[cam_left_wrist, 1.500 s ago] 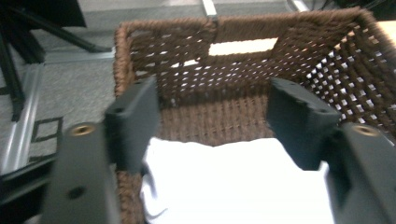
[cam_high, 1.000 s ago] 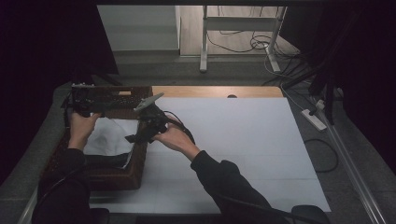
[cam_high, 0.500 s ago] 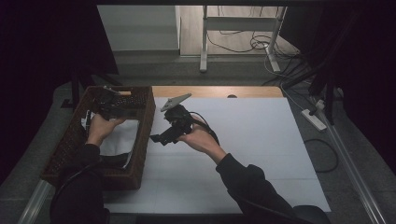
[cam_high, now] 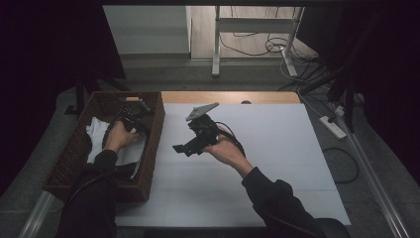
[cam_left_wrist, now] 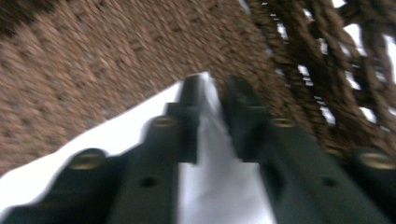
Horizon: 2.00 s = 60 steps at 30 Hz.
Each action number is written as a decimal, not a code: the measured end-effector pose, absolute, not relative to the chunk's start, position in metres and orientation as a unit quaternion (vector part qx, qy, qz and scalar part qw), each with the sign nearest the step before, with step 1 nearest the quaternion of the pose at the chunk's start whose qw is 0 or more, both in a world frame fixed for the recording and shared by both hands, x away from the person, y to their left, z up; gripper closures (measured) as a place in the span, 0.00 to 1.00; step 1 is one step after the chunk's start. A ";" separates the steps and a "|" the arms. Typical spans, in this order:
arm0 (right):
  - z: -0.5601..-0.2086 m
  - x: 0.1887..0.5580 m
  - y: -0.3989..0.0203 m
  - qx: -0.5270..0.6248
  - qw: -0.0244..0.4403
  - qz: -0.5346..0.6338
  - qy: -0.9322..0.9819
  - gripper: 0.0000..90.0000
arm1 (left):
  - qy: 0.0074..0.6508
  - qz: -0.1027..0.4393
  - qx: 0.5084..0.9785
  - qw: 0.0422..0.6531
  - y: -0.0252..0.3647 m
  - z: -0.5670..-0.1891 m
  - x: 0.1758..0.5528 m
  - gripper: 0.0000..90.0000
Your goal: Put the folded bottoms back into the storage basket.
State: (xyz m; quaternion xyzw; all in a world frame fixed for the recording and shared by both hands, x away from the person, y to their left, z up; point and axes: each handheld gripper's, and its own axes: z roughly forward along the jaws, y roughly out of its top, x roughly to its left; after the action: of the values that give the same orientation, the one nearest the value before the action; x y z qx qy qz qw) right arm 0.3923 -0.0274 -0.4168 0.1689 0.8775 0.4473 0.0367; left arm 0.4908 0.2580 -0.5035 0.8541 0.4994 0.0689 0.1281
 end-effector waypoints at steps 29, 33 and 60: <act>-0.422 0.384 -0.066 0.181 0.039 0.448 0.875 0.00 | 0.510 0.118 0.781 0.341 0.299 -0.447 0.459 0.16; -0.423 0.382 -0.069 0.182 0.040 0.448 0.874 0.00 | 0.514 0.106 0.773 0.357 0.309 -0.448 0.444 0.12; -0.434 0.366 -0.111 0.219 0.017 0.448 0.866 0.00 | 0.480 0.131 0.766 0.407 0.301 -0.439 0.359 0.00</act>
State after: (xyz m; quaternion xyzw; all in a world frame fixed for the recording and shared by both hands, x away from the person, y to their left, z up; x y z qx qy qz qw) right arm 0.3662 -0.1109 -0.4343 0.2193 0.8664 0.4482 0.0173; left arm 0.3587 0.3014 -0.4393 0.7657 0.4805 0.1313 0.4070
